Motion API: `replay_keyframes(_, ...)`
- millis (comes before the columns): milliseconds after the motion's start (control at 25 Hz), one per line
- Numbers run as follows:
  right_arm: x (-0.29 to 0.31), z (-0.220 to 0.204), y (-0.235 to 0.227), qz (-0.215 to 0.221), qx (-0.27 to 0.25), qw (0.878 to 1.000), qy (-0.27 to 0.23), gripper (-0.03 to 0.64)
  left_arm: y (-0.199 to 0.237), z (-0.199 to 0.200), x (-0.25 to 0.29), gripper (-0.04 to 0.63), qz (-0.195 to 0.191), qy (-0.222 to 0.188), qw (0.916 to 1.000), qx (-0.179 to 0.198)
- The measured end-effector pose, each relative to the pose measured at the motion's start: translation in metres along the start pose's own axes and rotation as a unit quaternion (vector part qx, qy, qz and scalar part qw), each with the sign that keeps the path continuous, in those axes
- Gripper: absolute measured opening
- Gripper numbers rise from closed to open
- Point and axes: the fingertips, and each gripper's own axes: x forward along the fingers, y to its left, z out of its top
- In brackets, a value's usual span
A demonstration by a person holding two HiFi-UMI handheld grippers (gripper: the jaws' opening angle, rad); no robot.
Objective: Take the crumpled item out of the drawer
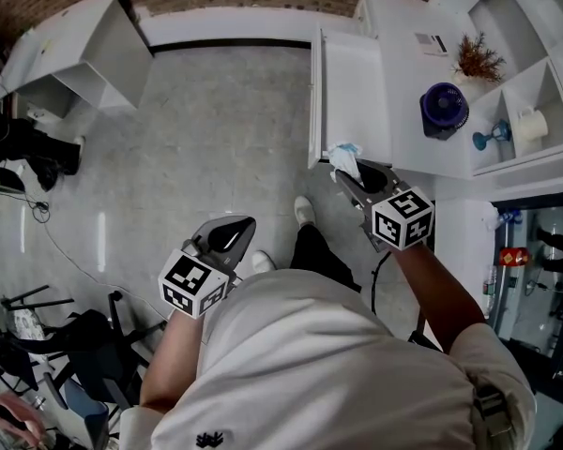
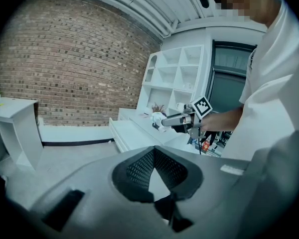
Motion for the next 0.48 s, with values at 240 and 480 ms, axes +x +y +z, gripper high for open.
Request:
replay_keyframes(240, 0.009, 0.007, -0.02, 0.002, 0.003, 1.0, 0.002, 0.149, 0.011, 0.009, 0.017, 0.005, 0.0, 0.007, 1.0, -0.003)
replay_keyframes(480, 0.022, 0.016, -0.045, 0.004, 0.002, 1.0, 0.005, 0.149, 0.025, 0.021, 0.039, 0.006, -0.002, 0.011, 0.9999, -0.003)
